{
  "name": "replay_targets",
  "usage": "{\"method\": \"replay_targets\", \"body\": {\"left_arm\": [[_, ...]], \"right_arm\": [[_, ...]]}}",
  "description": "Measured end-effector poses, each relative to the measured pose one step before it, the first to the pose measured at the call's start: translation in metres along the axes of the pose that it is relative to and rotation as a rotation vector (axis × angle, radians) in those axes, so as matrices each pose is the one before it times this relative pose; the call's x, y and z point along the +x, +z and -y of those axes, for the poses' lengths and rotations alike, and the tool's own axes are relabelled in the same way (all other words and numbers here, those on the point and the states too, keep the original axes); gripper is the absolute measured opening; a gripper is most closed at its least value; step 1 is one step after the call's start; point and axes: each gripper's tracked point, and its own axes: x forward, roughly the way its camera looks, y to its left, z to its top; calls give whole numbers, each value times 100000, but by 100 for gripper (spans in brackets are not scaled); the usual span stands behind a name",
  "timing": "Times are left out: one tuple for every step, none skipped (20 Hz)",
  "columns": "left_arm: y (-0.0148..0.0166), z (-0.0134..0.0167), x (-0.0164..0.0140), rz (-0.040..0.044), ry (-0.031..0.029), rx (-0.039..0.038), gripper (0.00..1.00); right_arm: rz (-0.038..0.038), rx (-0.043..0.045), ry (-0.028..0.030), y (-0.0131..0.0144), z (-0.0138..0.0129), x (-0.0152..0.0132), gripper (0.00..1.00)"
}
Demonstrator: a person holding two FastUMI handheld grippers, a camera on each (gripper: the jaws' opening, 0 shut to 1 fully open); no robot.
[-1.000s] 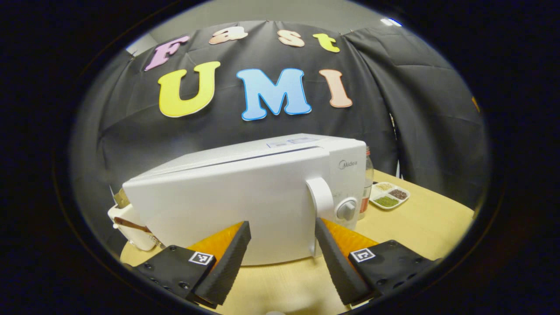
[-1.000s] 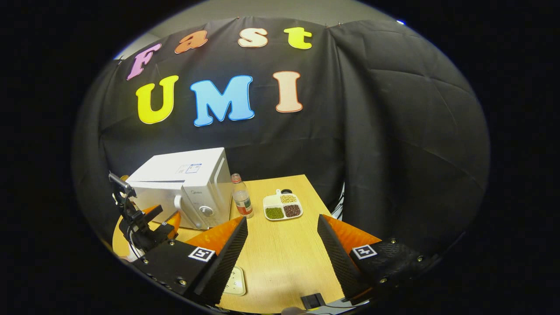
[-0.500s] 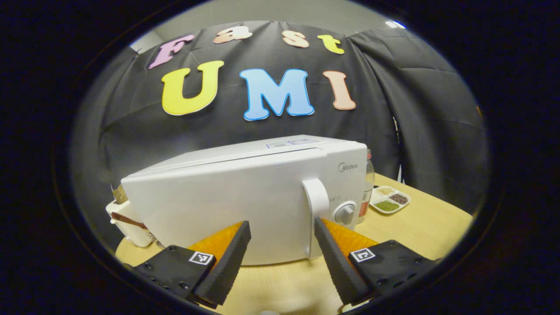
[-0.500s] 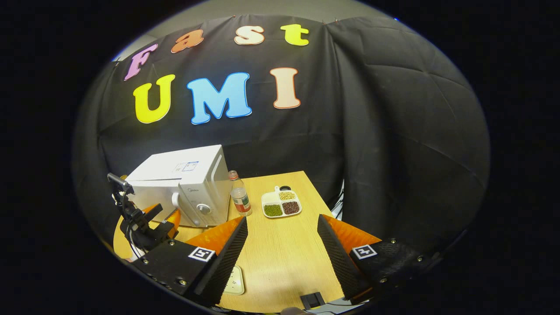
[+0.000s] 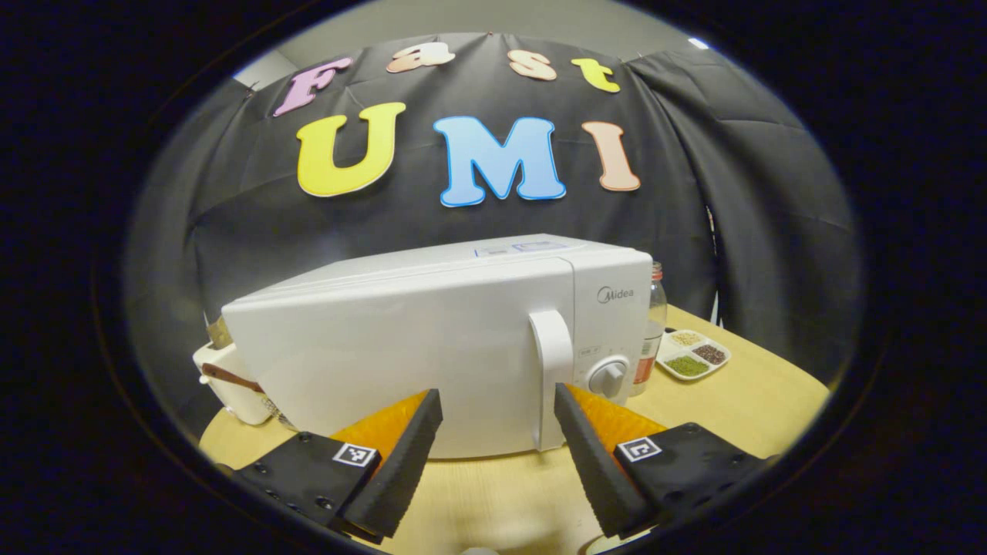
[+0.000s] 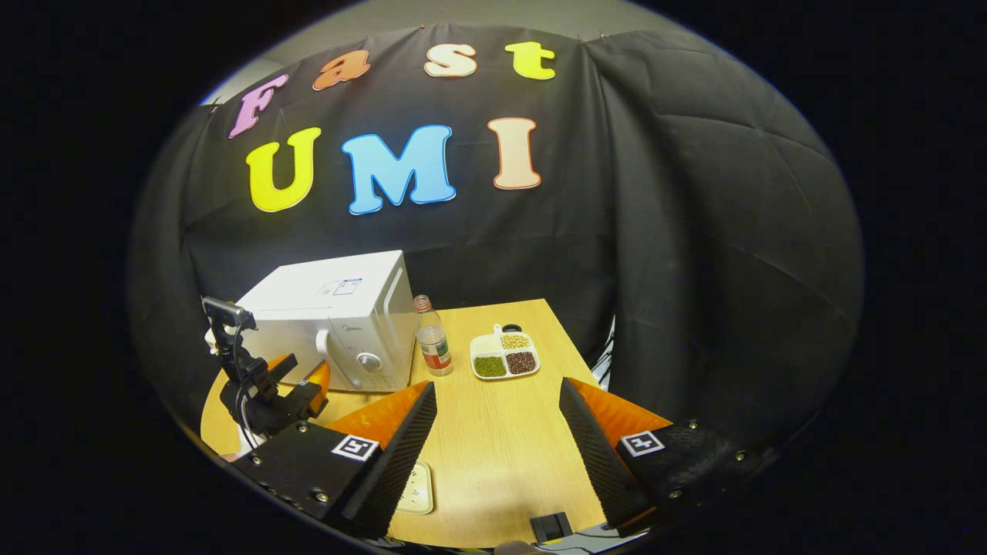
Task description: Open the microwave oven with the left hand, put the food in, and close the microwave oven.
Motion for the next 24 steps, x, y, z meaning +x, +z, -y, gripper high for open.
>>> {"method": "replay_targets", "body": {"left_arm": [[296,256,-714,-92,-891,-1049,98],[396,495,-768,-307,-1483,-7,100],[670,164,-725,597,130,1251,97],[701,-23,-931,1158,-400,514,100],[980,106,-1014,1216,-524,-255,97],[945,-219,-1176,976,381,-440,94],[1302,-368,-1067,1005,580,-265,100],[1282,-345,-1086,944,940,-695,97],[1495,-567,-1252,1561,1137,-1487,94],[1602,-617,-1401,1566,1002,-1234,94],[1877,-632,-1255,1818,1089,-410,97],[1739,-929,-1283,1813,1872,376,100],[1798,-982,-1303,1982,1302,998,97],[1645,-722,-1300,1691,1010,1129,94],[1728,-761,-1194,1682,301,613,97],[1483,-748,-1082,1782,393,486,100],[1625,-719,-1115,2057,-559,210,100],[1065,-841,-866,818,219,-391,100],[1097,-1067,-868,977,675,-719,100],[830,-878,-1028,585,713,-964,100],[1014,-1087,-681,1050,1585,-587,97],[842,-1114,-548,986,1517,-167,100],[821,-1254,-593,971,3019,676,100],[726,-1180,-320,1192,2130,407,100]], "right_arm": [[637,-167,656,173,-138,-63,98],[567,-993,419,-59,-141,-20,98],[21,-964,759,-27,-283,160,98],[420,-305,1326,-4,-386,103,98],[489,475,1693,229,-521,23,98],[580,565,1913,178,-671,45,98],[690,107,1860,217,-680,-20,98],[805,-578,1506,10,-583,-8,98],[1221,-998,1174,299,-576,-85,98],[1492,-1096,1115,456,-422,-303,98],[1733,-754,912,463,-462,-120,98],[1821,-759,1033,498,-481,-244,98],[2041,-879,444,614,-395,-267,98],[1763,-1128,14,606,-164,-205,98],[2605,-1191,538,772,-315,-458,98],[2957,-1031,508,1026,-372,-449,98],[2528,-657,407,1004,-311,-133,98],[2507,-354,196,898,-284,-64,98],[2291,272,280,939,-350,-88,98],[2470,227,-82,856,-226,-101,98],[2177,183,-16,766,-323,-100,98],[1515,339,-198,537,-213,-19,98],[1292,165,68,512,-284,19,98],[743,302,-372,149,-182,25,98]]}}
